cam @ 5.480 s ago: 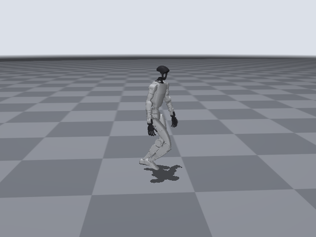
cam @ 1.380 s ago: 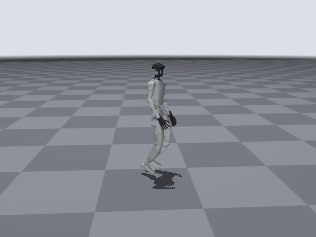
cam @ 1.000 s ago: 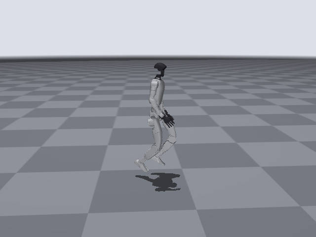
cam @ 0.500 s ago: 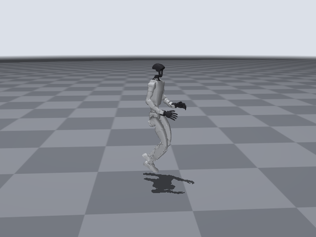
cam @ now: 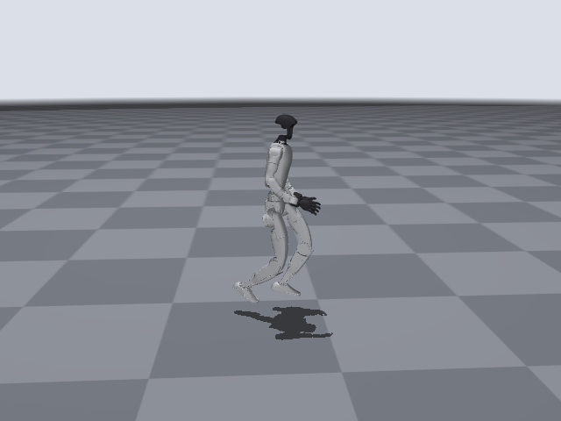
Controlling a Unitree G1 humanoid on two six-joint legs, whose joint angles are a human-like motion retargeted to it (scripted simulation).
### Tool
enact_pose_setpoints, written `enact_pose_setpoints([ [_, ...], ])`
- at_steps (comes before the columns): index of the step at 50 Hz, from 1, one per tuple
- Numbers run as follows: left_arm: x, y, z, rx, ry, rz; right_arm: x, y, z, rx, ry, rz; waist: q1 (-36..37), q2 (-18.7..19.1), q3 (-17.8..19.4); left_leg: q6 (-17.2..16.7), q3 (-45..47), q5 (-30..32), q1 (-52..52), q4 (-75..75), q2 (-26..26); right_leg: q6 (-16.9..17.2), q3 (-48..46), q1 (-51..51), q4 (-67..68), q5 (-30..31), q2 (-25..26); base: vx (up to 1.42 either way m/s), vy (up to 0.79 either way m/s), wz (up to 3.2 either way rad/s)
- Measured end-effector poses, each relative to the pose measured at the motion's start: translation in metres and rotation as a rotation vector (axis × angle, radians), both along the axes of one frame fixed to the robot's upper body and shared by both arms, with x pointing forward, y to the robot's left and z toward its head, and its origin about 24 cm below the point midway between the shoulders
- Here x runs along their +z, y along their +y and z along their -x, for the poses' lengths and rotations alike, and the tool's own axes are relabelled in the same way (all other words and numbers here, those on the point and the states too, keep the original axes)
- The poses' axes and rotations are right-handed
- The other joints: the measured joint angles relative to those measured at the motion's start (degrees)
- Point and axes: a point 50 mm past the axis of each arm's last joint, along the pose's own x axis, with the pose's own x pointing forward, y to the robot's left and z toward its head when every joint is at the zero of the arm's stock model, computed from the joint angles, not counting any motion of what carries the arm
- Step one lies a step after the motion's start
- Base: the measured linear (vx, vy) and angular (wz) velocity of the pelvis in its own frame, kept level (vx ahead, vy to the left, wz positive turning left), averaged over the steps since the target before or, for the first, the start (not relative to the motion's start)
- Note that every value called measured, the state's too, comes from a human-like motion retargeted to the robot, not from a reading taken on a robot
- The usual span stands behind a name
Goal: Run
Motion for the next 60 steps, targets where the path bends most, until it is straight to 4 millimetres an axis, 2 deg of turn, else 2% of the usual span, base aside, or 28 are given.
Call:
enact_pose_setpoints([
  [4,0.017,-0.007,-0.014,-0.011,-0.114,0.019,-0.017,-0.003,0.013,-0.033,0.075,0.015,-0.6,-2.1,0.7,1.7,0.3,-1.8,3.7,-0.1,-3.5,0.4,0.1,-1.5,10.1,5.5,-4.2,0.02,0.04,-0.03],
  [8,0.048,-0.014,-0.034,-0.026,-0.304,0.037,-0.022,-0.009,0.020,-0.070,0.092,0.027,-2.1,-3.6,1.8,3.1,0.1,-4.5,9.1,-1.5,-6.7,-1.0,1.1,-6.0,23.4,10.5,-8.7,0.02,0.06,-0.15],
  [12,0.089,-0.018,-0.057,-0.032,-0.539,0.035,-0.017,-0.014,0.021,-0.097,0.062,0.038,-4.5,-3.7,2.6,4.1,-1.4,-9.2,15.0,-4.2,-8.5,-4.2,2.5,-13.4,33.8,7.4,-10.7,0.00,0.05,-0.19],
  [15,0.117,-0.020,-0.071,-0.011,-0.686,0.035,-0.012,-0.015,0.019,-0.090,0.035,0.034,-6.8,-2.6,2.7,3.5,-2.7,-11.4,19.8,-7.9,-8.5,-5.7,2.8,-20.2,35.3,3.9,-9.6,0.00,0.02,-0.13],
  [19,0.138,-0.023,-0.078,0.009,-0.785,0.084,0.001,-0.009,0.016,-0.041,-0.014,-0.003,-9.7,-0.2,1.5,-0.1,-4.3,-7.2,26.1,-13.5,-7.0,-5.4,1.4,-26.6,25.6,2.3,-5.6,0.00,0.00,0.00],
  [23,0.135,-0.032,-0.069,-0.023,-0.771,0.153,0.017,0.000,0.012,0.031,-0.072,-0.059,-10.8,3.0,-0.1,-5.5,-5.9,3.6,27.9,-10.9,-3.4,-2.7,0.8,-27.2,9.3,5.4,1.2,0.00,0.00,0.00],
  [26,0.121,-0.038,-0.057,-0.064,-0.696,0.178,0.038,0.006,0.003,0.073,-0.165,-0.091,-9.5,6.0,-0.4,-7.3,-6.3,9.0,25.1,0.8,1.2,-2.4,0.3,-24.4,2.1,7.5,6.4,0.00,0.00,0.00],
  [28,0.108,-0.039,-0.046,-0.071,-0.629,0.171,0.058,0.009,-0.006,0.087,-0.261,-0.098,-7.9,6.9,-0.1,-6.3,-5.6,9.5,22.4,10.7,4.0,-3.8,0.5,-21.9,2.5,5.6,8.1,0.00,0.00,0.00],
  [32,0.086,-0.024,-0.029,-0.022,-0.512,0.111,0.104,0.002,-0.029,0.056,-0.478,-0.065,-3.8,7.2,2.2,-1.8,-4.3,4.9,13.4,28.4,9.9,-8.9,1.3,-16.0,5.4,-5.5,9.7,0.00,0.00,0.00],
  [35,0.078,-0.009,-0.022,0.034,-0.457,0.082,0.128,-0.004,-0.040,0.003,-0.586,-0.055,-0.7,6.2,3.6,1.4,-3.3,-0.4,5.0,29.8,11.5,-9.3,1.8,-11.4,3.8,-9.5,9.4,0.00,0.00,0.00],
  [38,0.074,0.000,-0.012,0.052,-0.414,0.093,0.118,-0.004,-0.035,-0.008,-0.549,-0.088,1.1,4.1,2.7,1.0,-0.9,-2.9,0.8,17.6,8.4,-5.7,2.2,-6.7,0.7,-5.7,7.1,0.02,0.03,0.13],
  [41,0.076,0.001,-0.008,0.044,-0.414,0.110,0.091,0.000,-0.022,0.022,-0.434,-0.085,1.3,1.0,1.4,-0.8,0.8,-1.4,1.4,0.7,1.6,-1.1,2.4,-4.0,2.7,2.0,2.4,0.03,0.06,0.27],
  [43,0.084,-0.001,-0.012,0.036,-0.455,0.120,0.070,0.003,-0.011,0.045,-0.339,-0.076,0.4,-1.2,1.1,-0.6,1.0,0.0,3.8,-6.5,-3.3,0.5,2.4,-3.7,8.5,6.6,-1.7,0.01,0.06,0.23],
  [46,0.106,-0.007,-0.027,0.023,-0.593,0.119,0.036,0.005,0.010,0.047,-0.176,-0.057,-1.4,-3.0,1.5,2.5,-0.5,-4.9,8.1,-6.5,-7.7,-0.5,2.2,-5.8,22.2,8.9,-7.1,0.01,0.06,-0.01],
  [48,0.130,-0.009,-0.046,0.026,-0.731,0.095,0.016,0.003,0.023,0.033,-0.073,-0.038,-3.2,-3.6,2.4,4.5,-1.9,-9.6,12.1,-6.5,-9.7,-2.5,2.8,-9.5,30.2,7.3,-10.1,0.00,0.06,-0.14],
  [50,0.157,-0.010,-0.067,0.055,-0.877,0.081,0.004,0.001,0.031,0.027,0.000,-0.032,-5.2,-3.3,3.1,4.5,-3.4,-11.2,17.4,-9.5,-10.6,-4.7,3.5,-14.6,33.5,4.5,-11.3,0.00,0.03,-0.09],
  [53,0.189,-0.013,-0.080,0.088,-1.030,0.132,0.001,-0.003,0.042,0.039,0.037,-0.053,-8.8,-0.9,2.1,0.2,-5.6,-5.6,24.7,-15.4,-9.3,-6.6,1.6,-21.1,26.3,1.3,-9.2,0.00,0.00,0.00],
  [55,0.201,-0.017,-0.080,0.077,-1.086,0.182,0.005,-0.003,0.045,0.055,0.031,-0.079,-10.5,1.0,0.8,-3.8,-6.5,1.0,27.7,-16.9,-7.1,-5.9,-0.1,-23.7,16.0,1.2,-5.7,0.02,-0.05,0.00],
  [57,0.202,-0.024,-0.077,0.034,-1.092,0.220,0.012,-0.002,0.042,0.074,0.010,-0.107,-10.9,3.3,-0.2,-7.2,-6.9,7.3,28.6,-13.8,-3.7,-3.8,-1.2,-24.6,4.0,3.2,-0.7,-0.01,-0.05,-0.01],
  [60,0.194,-0.033,-0.071,-0.031,-1.046,0.248,0.033,0.003,0.028,0.109,-0.085,-0.140,-9.7,7.2,-0.7,-8.9,-6.6,11.4,27.7,-2.8,2.7,-2.7,-3.0,-23.6,-7.4,6.3,6.0,0.00,0.00,0.00],
])
